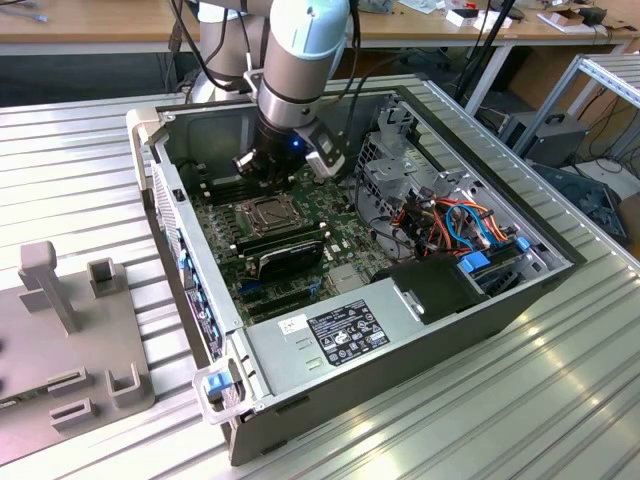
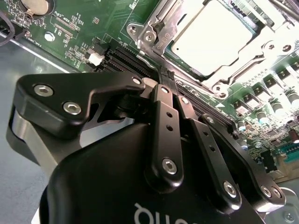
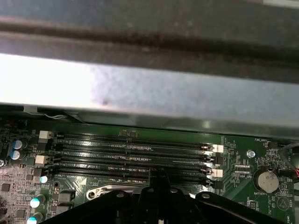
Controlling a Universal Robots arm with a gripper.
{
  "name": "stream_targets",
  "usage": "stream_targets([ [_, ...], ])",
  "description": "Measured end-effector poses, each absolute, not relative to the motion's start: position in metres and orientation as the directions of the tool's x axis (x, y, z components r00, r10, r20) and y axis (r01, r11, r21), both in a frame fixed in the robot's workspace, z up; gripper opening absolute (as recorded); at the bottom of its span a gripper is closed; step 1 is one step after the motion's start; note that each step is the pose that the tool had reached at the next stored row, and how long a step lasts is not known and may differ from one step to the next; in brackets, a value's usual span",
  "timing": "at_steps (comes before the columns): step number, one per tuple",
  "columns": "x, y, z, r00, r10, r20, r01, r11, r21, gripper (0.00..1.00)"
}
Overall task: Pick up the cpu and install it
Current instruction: 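Install the first cpu locking lever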
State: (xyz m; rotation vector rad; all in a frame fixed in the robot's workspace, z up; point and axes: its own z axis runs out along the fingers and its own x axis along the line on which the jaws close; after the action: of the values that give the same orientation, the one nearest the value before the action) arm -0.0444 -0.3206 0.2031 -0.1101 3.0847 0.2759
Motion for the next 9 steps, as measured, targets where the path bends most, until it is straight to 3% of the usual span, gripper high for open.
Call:
stream_targets([
  [9,-0.0441,-0.3156,0.2020,-0.997,-0.068,-0.048,-0.075,0.983,0.166,0.11],
])
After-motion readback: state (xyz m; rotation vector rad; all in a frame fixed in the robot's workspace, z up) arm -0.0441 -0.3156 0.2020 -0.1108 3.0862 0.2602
